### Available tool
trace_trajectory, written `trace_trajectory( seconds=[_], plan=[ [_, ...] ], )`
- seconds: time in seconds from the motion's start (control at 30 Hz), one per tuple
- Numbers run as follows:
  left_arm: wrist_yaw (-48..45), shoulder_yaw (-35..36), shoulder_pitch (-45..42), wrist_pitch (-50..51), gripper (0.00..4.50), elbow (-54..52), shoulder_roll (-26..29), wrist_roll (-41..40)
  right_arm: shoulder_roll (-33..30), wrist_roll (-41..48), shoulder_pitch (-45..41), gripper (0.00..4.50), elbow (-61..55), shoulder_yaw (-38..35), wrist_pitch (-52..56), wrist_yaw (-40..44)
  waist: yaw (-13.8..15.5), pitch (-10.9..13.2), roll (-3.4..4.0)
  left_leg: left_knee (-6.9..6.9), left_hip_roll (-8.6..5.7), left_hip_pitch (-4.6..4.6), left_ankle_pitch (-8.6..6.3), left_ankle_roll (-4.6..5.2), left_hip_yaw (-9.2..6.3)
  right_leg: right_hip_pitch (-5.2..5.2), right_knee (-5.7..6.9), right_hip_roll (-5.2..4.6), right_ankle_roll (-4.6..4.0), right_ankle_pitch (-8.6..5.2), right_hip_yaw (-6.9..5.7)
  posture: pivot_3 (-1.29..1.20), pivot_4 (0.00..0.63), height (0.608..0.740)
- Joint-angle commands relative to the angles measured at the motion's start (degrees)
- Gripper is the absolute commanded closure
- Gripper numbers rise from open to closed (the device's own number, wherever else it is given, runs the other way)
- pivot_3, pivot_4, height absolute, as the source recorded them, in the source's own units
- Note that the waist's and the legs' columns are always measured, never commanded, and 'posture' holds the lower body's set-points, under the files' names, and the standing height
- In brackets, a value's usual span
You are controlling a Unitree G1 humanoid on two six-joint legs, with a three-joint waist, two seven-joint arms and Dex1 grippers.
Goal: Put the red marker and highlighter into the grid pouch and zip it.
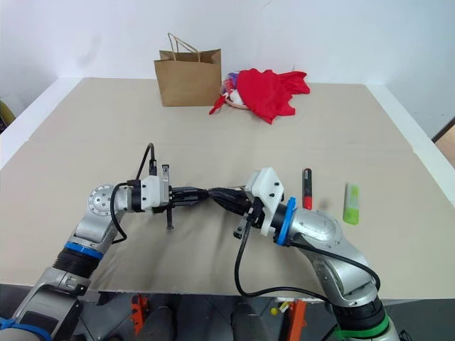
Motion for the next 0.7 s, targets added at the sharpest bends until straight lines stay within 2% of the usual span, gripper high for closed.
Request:
trace_trajectory(
  seconds=[0.03, 0.7],
  plan=[
    [0.4, 0.5, -1.7, -0.7, 4.50, -0.7, -0.4, 0.0, 1.3, -0.5, -3.0, 4.43, 0.7, 1.3, -0.8, 0.2, 0.0, 0.0, 0.00, 0.00, 0.00, 0.00, 0.00, 0.00, 0.00, -0.01, 0.00, 0.00, 0.00, 0.00, 0.00, 0.00, 0.150, 0.740],
    [1.3, -0.2, -1.3, -0.8, 4.50, -1.7, -2.6, 1.2, 7.3, -3.2, -9.1, 4.43, 6.9, 7.5, -1.1, 1.3, 0.0, 0.0, 0.00, -0.02, 0.00, -0.04, 0.00, 0.00, -0.04, -0.03, 0.02, 0.00, -0.06, 0.01, -0.05, 0.00, 0.150, 0.740]
  ],
)
